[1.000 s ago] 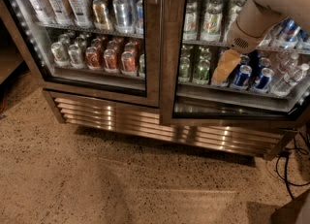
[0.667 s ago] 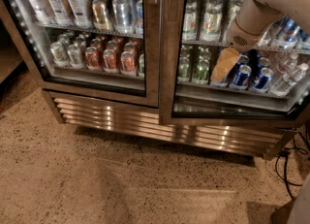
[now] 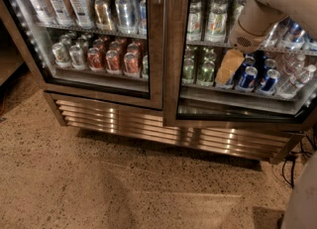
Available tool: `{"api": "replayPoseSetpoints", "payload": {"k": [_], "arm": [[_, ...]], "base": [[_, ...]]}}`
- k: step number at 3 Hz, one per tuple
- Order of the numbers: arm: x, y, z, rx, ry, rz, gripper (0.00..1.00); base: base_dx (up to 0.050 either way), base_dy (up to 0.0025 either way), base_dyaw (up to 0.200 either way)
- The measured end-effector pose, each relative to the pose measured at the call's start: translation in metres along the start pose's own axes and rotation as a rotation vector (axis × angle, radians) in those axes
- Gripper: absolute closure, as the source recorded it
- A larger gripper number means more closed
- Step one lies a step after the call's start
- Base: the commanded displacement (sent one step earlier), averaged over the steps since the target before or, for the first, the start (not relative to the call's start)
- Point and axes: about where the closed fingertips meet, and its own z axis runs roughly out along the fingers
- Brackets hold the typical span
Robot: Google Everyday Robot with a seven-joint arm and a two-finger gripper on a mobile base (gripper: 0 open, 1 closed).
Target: Close right fridge door
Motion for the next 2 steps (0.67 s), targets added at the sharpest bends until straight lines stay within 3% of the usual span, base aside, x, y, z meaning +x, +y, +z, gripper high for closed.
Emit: {"api": "replayPoseSetpoints", "payload": {"k": [1, 2], "arm": [[-0.002, -0.003, -0.001, 0.0, 0.002, -0.001, 0.27], [-0.022, -0.022, -0.003, -0.002, 0.011, -0.007, 0.5]], "base": [[0.0, 0.0, 0.0], [0.0, 0.0, 0.0]]}}
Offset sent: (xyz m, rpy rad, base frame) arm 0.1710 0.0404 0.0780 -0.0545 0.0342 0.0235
